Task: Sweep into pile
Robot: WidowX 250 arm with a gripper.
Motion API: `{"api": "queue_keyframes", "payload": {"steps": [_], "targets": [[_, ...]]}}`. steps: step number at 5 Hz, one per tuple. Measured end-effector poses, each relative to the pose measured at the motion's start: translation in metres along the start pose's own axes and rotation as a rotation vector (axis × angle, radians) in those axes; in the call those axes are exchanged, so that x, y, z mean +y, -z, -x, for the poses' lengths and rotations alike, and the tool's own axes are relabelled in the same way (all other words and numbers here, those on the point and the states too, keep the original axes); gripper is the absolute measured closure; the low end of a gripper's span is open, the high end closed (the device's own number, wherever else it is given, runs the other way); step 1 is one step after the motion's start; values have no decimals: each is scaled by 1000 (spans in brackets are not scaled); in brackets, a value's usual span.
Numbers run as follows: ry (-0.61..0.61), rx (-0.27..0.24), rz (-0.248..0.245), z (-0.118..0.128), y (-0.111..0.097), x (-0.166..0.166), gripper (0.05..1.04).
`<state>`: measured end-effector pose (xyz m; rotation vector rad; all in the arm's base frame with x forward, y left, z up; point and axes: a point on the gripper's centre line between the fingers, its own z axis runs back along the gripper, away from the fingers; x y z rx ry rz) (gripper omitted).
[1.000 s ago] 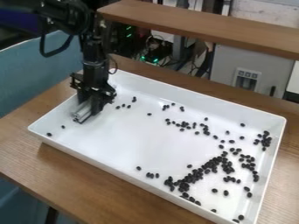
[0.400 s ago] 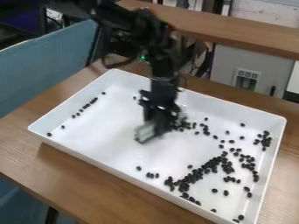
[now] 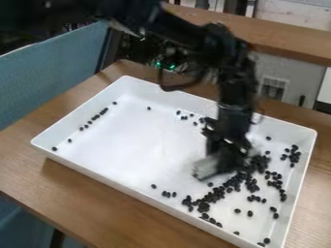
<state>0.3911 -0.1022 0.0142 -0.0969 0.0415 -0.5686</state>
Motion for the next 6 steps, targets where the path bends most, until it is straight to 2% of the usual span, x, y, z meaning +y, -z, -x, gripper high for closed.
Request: {"api": "queue_keyframes", "payload": {"steps": [1, 2, 3, 4, 5, 6], "targets": [[80, 3, -1, -7, 2, -30, 692], [72, 3, -32, 5, -2, -30, 692], [-7, -68, -65, 14, -27, -5, 692], [-192, -83, -129, 36, -41, 52, 692], [-373, -88, -184, 55, -57, 96, 692], [-515, -47, -196, 73, -45, 133, 692]]}}
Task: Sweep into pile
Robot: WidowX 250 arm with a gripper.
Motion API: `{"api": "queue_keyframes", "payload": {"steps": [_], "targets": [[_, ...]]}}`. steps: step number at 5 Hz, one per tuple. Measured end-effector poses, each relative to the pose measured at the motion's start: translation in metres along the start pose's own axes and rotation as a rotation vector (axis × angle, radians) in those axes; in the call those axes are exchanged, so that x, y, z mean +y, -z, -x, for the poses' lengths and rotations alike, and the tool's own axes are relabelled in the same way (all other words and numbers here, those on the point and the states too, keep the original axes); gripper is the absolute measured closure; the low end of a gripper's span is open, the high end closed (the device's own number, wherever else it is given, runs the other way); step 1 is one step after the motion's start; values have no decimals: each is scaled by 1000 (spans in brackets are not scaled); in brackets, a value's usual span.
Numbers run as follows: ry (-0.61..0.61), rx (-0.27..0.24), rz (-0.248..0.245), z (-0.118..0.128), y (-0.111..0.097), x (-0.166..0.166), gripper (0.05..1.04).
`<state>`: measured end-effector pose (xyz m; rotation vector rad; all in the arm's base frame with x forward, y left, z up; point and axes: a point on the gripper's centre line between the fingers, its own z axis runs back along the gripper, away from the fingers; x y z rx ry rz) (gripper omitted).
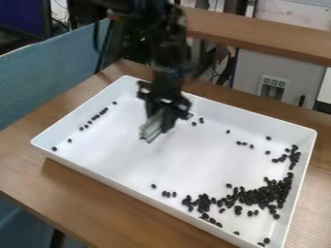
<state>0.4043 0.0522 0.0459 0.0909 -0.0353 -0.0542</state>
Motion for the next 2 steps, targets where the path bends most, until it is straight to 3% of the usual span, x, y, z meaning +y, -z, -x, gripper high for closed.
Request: {"api": "queue_keyframes", "payload": {"steps": [2], "targets": [[-135, 63, 4, -3, 33, 105, 692]]}}
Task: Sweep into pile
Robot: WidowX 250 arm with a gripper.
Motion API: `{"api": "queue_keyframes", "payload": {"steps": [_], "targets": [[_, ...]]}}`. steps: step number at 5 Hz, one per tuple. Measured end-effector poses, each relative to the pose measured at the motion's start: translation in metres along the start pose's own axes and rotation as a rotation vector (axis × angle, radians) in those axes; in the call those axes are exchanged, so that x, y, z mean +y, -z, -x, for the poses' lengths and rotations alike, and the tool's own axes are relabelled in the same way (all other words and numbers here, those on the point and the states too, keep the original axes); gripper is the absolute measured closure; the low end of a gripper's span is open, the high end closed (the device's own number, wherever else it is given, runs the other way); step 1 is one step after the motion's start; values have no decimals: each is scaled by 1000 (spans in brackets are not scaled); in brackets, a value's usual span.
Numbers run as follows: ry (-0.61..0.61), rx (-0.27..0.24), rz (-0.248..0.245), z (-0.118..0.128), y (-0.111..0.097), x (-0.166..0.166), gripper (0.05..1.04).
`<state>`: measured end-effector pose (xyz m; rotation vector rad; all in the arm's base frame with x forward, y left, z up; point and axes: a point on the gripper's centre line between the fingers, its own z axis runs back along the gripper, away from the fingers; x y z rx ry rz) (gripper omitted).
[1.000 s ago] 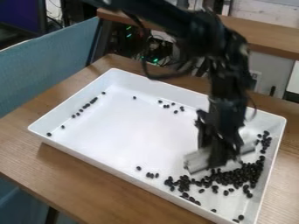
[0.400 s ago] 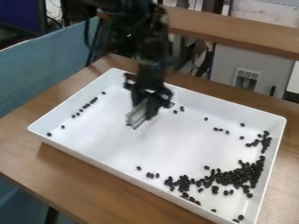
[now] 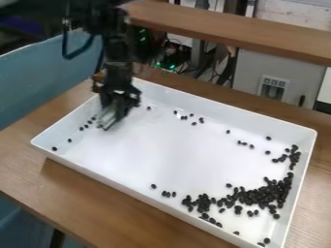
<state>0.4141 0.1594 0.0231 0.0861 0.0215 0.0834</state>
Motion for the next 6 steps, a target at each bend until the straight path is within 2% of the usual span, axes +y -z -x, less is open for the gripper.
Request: {"api": "queue_keyframes", "payload": {"steps": [1, 2, 3, 4, 6], "targets": [[-14, -16, 28, -7, 0, 21, 692], [18, -1, 30, -16, 3, 19, 692], [87, -4, 7, -19, 4, 7, 692], [162, -13, 1, -22, 4, -20, 692], [292, -4, 43, -21, 2, -83, 692]]}}
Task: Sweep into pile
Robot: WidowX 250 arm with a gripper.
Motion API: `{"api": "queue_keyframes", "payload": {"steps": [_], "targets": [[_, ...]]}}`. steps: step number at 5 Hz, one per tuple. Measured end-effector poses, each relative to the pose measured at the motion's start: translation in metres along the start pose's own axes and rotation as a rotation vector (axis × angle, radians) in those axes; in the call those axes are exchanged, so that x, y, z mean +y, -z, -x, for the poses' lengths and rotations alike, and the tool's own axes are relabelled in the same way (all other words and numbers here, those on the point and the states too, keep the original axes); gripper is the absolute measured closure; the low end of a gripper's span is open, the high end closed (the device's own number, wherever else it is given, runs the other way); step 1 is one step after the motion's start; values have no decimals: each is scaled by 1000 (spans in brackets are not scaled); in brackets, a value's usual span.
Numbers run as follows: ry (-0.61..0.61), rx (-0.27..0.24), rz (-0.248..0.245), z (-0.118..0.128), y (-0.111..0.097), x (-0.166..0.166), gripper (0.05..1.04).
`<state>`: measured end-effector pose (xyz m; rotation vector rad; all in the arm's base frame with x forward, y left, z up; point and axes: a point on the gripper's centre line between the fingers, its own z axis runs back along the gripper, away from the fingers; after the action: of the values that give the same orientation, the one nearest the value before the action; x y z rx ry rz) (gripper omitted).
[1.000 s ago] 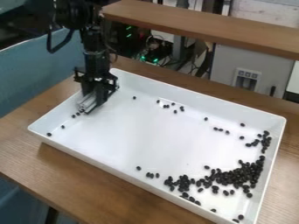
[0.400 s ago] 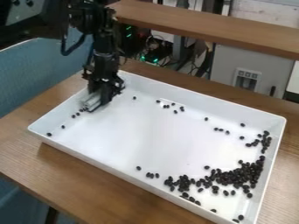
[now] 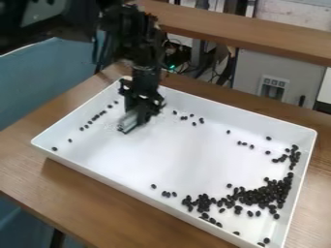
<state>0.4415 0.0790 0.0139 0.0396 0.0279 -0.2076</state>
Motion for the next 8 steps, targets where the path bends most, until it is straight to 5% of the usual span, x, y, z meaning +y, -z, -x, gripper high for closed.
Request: {"api": "queue_keyframes", "payload": {"steps": [3, 5, 6, 8], "targets": [[277, -13, 5, -23, -5, -120, 692], [409, -11, 5, -17, -7, -179, 692], [435, -17, 16, -7, -9, -197, 692], [361, -28, 10, 6, -23, -182, 650]]}}
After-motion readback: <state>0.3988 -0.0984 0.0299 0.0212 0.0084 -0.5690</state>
